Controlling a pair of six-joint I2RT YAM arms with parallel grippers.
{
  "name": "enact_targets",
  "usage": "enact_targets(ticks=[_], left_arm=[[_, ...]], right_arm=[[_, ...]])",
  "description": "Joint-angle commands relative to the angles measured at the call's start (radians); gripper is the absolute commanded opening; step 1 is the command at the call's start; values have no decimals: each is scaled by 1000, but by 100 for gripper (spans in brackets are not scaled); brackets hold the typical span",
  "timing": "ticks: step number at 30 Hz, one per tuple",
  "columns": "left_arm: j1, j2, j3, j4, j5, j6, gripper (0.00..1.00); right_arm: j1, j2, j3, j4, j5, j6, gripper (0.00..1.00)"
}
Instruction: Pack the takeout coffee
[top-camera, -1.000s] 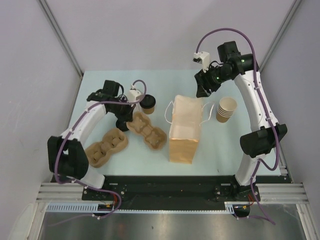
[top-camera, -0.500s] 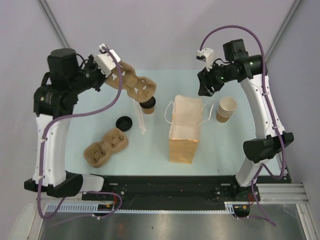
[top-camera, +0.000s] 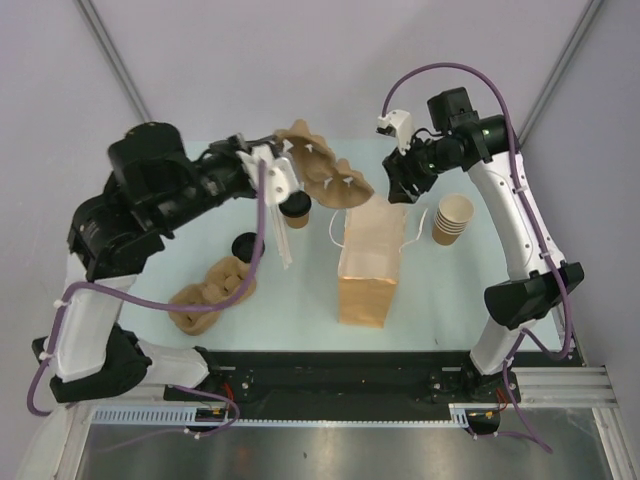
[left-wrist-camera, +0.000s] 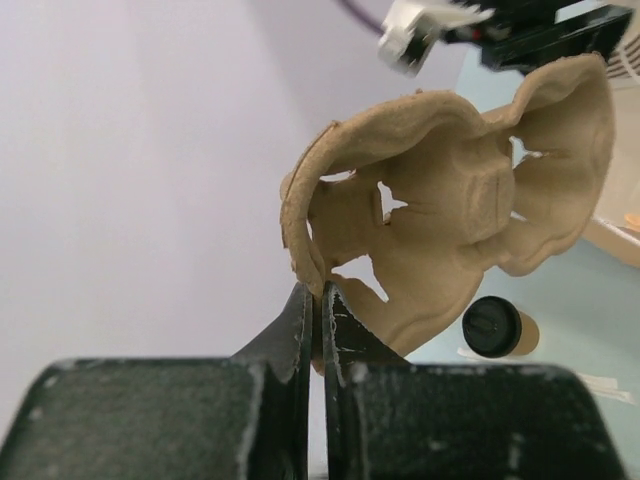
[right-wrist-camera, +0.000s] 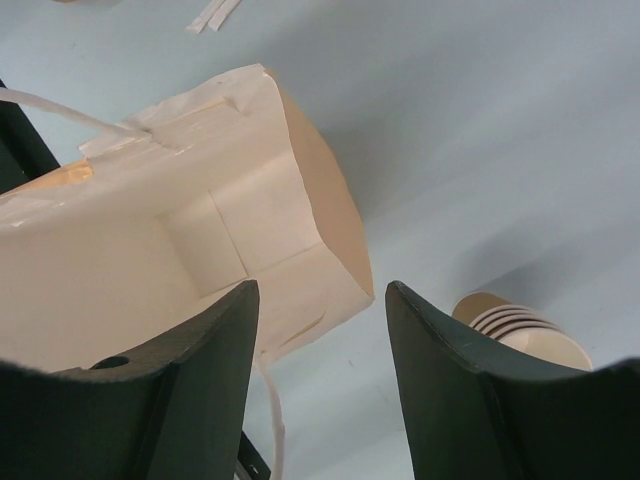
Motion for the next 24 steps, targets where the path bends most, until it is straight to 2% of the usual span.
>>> enact_targets(ticks=[1, 5, 10, 14, 16, 19, 20, 21, 24], left_arm=[[-191, 38, -7, 50, -184, 146, 2], [-279, 77, -25, 86, -283, 228, 2], [-340, 91, -80, 109, -326, 293, 1], [-370, 104, -113, 98, -355, 317, 1], [-383, 114, -123, 101, -376, 322, 1], [-396, 126, -110, 102, -390, 331, 1], [-400, 129, -103, 99, -395, 337, 1], [-406, 131, -91, 93, -401, 341, 1], [-437, 143, -80, 70, -421, 347, 1]], right_arm=[[29, 17, -15, -45, 16, -3, 58], [44, 39, -33, -23, 23, 0, 57], [56, 56, -61, 1, 39, -3, 56], [75, 65, -69, 20, 51, 0, 50], [84, 67, -69, 27, 66, 6, 45], [90, 62, -64, 40, 77, 14, 19], [95, 59, -62, 44, 77, 17, 5], [98, 48, -65, 47, 85, 20, 0], [116, 24, -64, 57, 94, 32, 0]])
